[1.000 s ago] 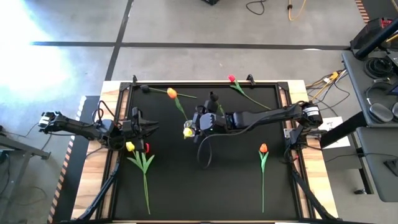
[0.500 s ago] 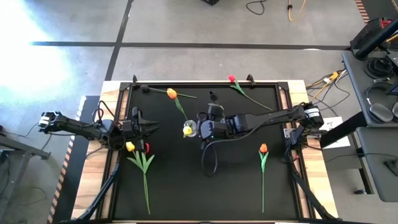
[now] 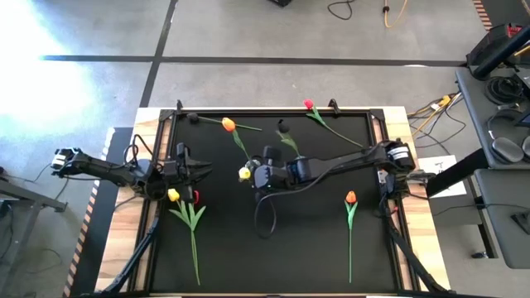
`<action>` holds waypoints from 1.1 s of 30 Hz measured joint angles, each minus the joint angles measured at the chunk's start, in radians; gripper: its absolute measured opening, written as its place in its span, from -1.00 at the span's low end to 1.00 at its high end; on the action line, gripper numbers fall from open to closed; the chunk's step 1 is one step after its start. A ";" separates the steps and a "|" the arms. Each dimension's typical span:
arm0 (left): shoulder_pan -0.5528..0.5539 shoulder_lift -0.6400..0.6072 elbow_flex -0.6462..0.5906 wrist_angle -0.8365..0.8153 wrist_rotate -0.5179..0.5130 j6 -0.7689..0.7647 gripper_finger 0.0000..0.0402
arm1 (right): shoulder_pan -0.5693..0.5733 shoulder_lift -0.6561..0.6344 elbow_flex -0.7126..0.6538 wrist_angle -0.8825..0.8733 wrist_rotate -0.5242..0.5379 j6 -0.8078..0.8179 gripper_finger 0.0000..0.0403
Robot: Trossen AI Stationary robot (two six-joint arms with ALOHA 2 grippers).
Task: Sort flowers into vase by color
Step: Put the top yellow flower into the transparent vase, then put the bottom red flower into the blue vase
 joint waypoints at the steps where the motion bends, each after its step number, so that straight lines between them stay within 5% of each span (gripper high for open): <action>1: 0.000 0.001 0.000 0.000 0.000 0.000 -0.63 | 0.000 0.000 0.001 0.021 0.018 0.000 -0.95; 14: 0.000 0.001 0.000 0.001 0.000 0.000 -0.63 | -0.016 0.000 0.001 0.187 0.061 -0.105 -0.96; 27: 0.000 0.001 0.000 -0.025 0.001 -0.027 -0.63 | 0.029 -0.089 -0.001 0.036 0.074 -0.092 -0.96; 33: 0.000 0.006 0.017 -0.106 0.002 -0.037 -0.63 | 0.102 -0.165 -0.133 0.031 0.132 -0.047 -0.96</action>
